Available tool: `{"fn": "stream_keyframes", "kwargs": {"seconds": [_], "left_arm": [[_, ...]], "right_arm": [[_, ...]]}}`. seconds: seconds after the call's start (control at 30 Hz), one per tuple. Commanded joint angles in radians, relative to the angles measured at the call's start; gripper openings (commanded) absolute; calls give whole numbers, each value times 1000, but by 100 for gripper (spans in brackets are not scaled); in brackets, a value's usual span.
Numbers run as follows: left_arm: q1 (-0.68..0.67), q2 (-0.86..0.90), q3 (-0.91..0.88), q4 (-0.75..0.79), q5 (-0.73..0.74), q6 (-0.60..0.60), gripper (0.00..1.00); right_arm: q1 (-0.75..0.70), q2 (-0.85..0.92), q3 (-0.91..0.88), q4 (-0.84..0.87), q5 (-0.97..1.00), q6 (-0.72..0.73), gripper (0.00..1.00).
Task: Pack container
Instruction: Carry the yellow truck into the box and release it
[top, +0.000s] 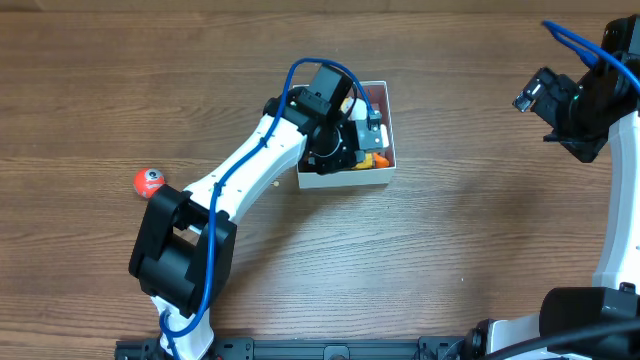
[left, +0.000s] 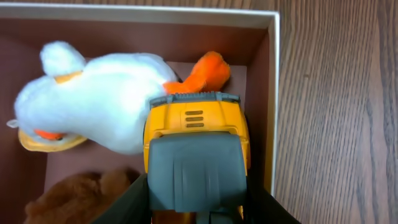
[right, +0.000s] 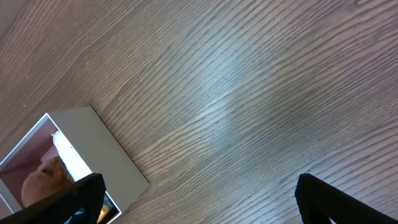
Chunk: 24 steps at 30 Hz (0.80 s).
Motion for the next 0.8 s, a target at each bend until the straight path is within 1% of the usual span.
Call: {"fn": "stream_keyframes", "kwargs": {"seconds": [0.0,0.03,0.07,0.13,0.17,0.2,0.27,0.37,0.47,0.53,0.6,0.67,0.73,0.77], "left_arm": [[1,39,-34,-9,35,-32,35],[1,43,-34,-9,35,-32,37],[1,48,-34,-8,35,-32,43],[0,48,-34,0,35,-32,50],[0,48,-25,3,34,-33,68],[0,48,-13,3,33,-52,75],[0,47,19,0,34,-111,81],[1,47,126,-58,33,-171,84],[0,46,215,-124,33,-171,85],[0,46,321,-228,32,-171,85],[1,46,399,-339,27,-172,83],[11,46,446,-447,14,-194,83],[47,46,460,-564,-11,-202,68],[76,46,460,-587,-24,-240,63]], "right_arm": [[-1,0,2,-2,8,1,100],[-1,0,2,-3,8,2,100],[-1,0,2,-5,8,2,100],[-1,0,2,-6,8,1,100],[-1,0,2,-6,8,1,100],[-1,0,2,-6,8,2,100],[-1,0,2,-5,8,2,100],[-1,0,2,-5,8,2,100],[-1,0,2,-5,8,1,100],[-1,0,2,-4,8,1,100],[-2,0,2,-4,8,1,100],[-1,0,2,-4,8,2,100],[-1,0,2,-5,8,2,100],[-1,0,2,-5,8,2,100]]}}
